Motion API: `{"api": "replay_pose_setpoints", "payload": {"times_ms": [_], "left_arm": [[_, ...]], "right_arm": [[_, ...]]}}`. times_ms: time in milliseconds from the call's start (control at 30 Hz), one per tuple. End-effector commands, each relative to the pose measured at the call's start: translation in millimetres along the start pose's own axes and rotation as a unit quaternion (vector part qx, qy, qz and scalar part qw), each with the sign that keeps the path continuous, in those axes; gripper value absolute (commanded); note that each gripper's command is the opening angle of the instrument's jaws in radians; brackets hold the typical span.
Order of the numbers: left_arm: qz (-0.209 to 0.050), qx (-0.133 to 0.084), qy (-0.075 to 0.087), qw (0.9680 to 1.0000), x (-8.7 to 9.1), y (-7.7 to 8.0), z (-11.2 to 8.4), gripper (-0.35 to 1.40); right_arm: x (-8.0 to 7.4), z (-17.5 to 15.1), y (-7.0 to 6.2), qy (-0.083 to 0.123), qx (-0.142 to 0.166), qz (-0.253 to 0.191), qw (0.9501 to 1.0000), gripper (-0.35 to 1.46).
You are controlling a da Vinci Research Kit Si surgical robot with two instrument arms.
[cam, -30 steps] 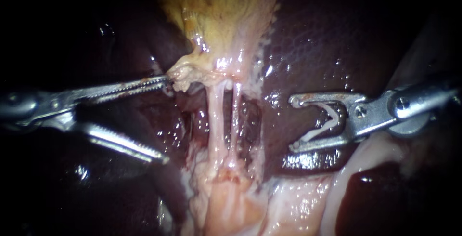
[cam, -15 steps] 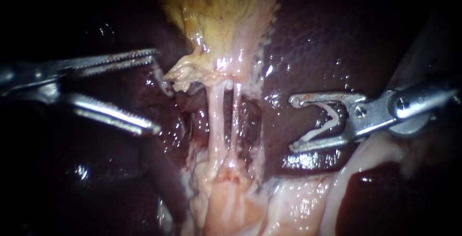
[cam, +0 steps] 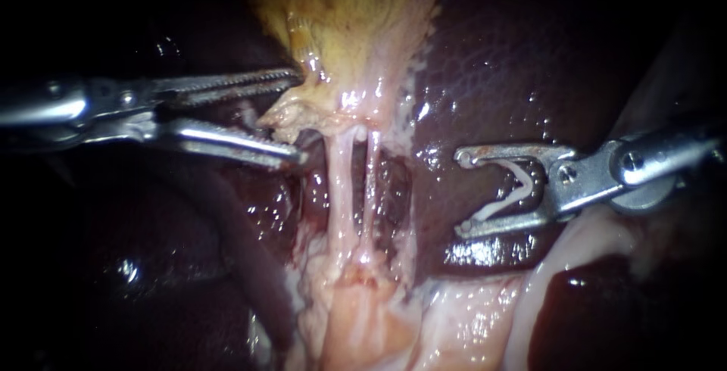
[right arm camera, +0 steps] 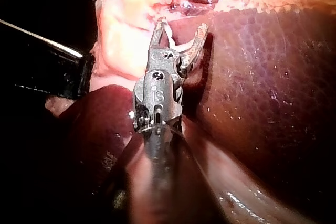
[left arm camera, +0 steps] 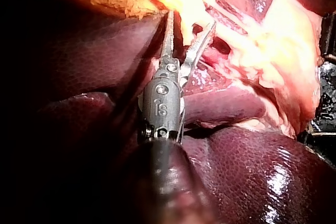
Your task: Grabbing gallbladder
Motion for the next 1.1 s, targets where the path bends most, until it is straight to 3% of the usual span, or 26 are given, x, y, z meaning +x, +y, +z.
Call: {"api": "replay_pose_setpoints", "payload": {"times_ms": [33, 100, 233, 400, 733, 867, 1100], "left_arm": [[-0.002, -0.002, 0.001, 1.0000, -0.1, 0.0, -0.1, 0.41], [-0.006, -0.005, 0.001, 1.0000, 0.1, 0.0, -0.5, 0.39], [-0.019, -0.011, 0.001, 0.9998, 0.8, -0.5, -1.7, 0.12], [-0.033, -0.007, 0.000, 0.9994, 1.2, -1.0, -2.6, -0.35], [-0.051, -0.002, -0.002, 0.9987, 1.1, -1.2, -2.9, -0.35], [-0.068, -0.007, -0.004, 0.9976, 2.2, -1.2, -4.5, -0.35], [-0.078, -0.009, -0.003, 0.9969, 5.3, -2.0, -8.8, -0.35]], "right_arm": [[0.0, 0.0, 0.0, 0.000, 0.000, 0.000, 1.0000, 0.50], [0.0, 0.0, 0.0, 0.000, 0.000, 0.000, 1.0000, 0.50], [-0.1, 0.0, 0.0, 0.000, 0.000, 0.000, 1.0000, 0.50], [-0.1, 0.0, 0.0, 0.000, 0.000, 0.000, 1.0000, 0.50], [-0.1, 0.0, 0.0, 0.000, 0.000, 0.000, 1.0000, 0.50], [-0.2, -0.2, 0.0, 0.000, 0.000, 0.000, 1.0000, 0.50], [-0.2, -0.2, 0.0, 0.000, 0.001, 0.000, 1.0000, 0.50]]}}
